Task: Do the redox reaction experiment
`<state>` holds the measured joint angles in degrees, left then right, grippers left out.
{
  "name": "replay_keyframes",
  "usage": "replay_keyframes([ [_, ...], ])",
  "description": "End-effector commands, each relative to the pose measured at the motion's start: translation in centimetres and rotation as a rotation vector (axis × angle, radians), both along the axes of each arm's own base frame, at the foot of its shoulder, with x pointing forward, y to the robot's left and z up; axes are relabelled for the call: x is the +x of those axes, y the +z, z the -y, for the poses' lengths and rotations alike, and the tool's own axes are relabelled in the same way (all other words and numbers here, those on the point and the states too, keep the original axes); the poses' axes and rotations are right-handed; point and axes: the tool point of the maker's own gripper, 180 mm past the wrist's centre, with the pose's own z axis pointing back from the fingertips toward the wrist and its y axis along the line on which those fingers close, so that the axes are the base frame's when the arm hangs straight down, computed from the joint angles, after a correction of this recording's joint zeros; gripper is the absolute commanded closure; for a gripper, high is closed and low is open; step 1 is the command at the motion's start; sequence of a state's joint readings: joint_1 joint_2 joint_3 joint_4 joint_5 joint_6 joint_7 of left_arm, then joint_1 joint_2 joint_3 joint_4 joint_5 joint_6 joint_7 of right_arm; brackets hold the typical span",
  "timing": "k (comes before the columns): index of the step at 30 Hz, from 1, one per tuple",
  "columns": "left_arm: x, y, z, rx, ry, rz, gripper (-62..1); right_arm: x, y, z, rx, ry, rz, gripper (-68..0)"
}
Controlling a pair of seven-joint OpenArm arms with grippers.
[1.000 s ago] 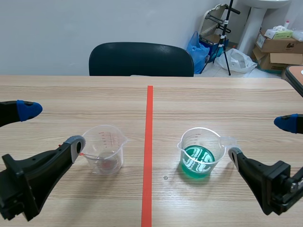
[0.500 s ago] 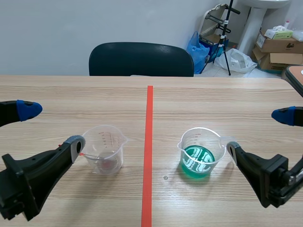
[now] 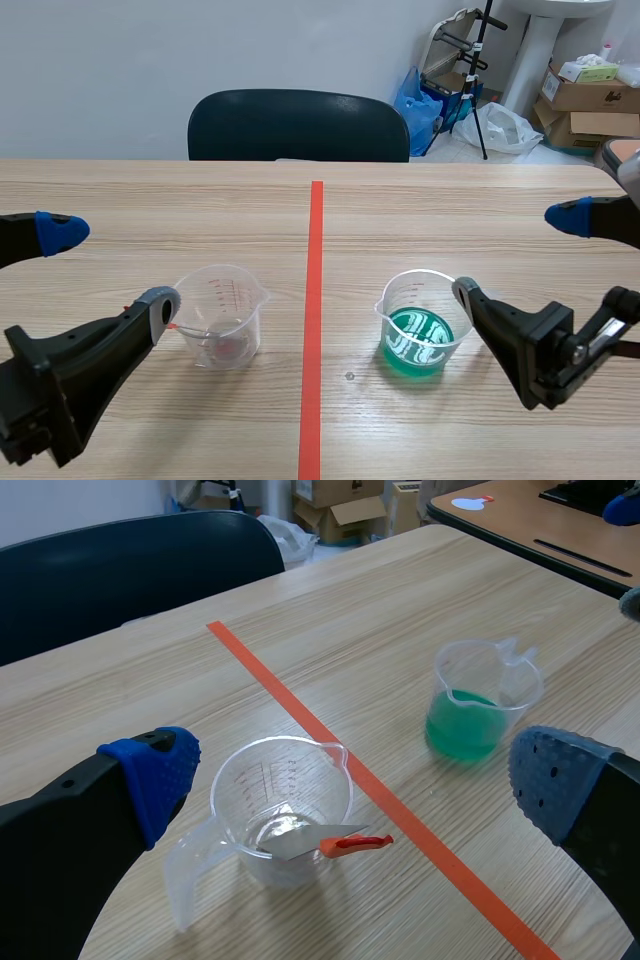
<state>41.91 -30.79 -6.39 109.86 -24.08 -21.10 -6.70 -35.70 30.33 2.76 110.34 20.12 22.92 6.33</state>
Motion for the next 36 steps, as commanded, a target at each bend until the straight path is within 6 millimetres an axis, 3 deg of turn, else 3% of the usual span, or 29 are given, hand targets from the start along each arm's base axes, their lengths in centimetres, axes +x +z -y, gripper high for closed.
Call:
replay_keyframes([
  [1,0.1,0.7,0.0,-0.018,0.004,0.022,-62.3,0.5,1.0,-0.4,0.01,0.018,0.038,-67.9],
  [15,0.1,0.7,0.0,-0.019,0.004,0.023,-62.3,0.5,1.5,-4.1,0.026,0.155,0.064,-67.9],
  [36,0.2,0.7,0.0,-0.02,0.004,0.025,-62.3,-1.1,1.6,-9.6,0.047,0.373,0.062,-67.9],
])
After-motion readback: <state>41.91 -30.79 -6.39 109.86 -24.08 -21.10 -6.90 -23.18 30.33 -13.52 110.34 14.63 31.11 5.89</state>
